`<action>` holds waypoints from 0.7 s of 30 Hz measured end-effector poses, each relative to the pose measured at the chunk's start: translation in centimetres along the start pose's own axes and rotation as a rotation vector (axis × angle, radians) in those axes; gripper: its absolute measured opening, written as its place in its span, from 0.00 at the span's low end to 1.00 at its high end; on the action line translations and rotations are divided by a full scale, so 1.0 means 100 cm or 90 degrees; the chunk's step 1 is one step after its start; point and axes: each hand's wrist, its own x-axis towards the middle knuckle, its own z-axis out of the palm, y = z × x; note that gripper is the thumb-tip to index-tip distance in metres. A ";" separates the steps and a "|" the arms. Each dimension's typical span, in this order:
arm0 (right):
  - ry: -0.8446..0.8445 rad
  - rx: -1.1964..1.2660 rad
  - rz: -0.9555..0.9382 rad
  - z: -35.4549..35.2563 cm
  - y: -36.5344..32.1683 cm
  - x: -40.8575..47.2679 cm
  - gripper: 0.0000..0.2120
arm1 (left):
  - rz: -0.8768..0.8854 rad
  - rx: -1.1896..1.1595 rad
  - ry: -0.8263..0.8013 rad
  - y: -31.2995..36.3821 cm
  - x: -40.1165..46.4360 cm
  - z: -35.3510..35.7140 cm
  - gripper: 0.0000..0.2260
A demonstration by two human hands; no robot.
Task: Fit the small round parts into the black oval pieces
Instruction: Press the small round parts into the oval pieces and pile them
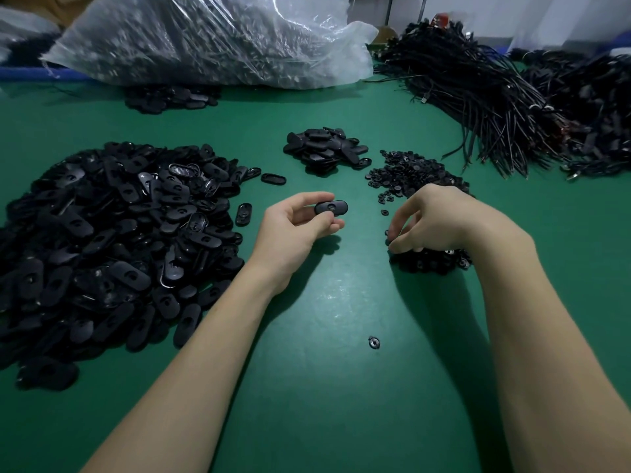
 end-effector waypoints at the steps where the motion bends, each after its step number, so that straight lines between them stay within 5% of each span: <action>1: 0.005 -0.001 -0.001 0.000 0.000 0.000 0.04 | 0.000 0.000 0.000 0.000 0.000 0.000 0.11; 7: 0.097 0.110 -0.048 -0.001 0.008 0.000 0.05 | -0.002 -0.007 -0.001 0.001 -0.001 0.000 0.11; 11: 0.078 0.385 -0.096 0.005 0.007 0.001 0.07 | -0.001 -0.018 -0.009 0.001 -0.001 0.001 0.11; 21: -0.001 0.607 -0.186 0.026 -0.014 0.003 0.04 | -0.004 -0.038 -0.026 0.003 -0.002 0.000 0.09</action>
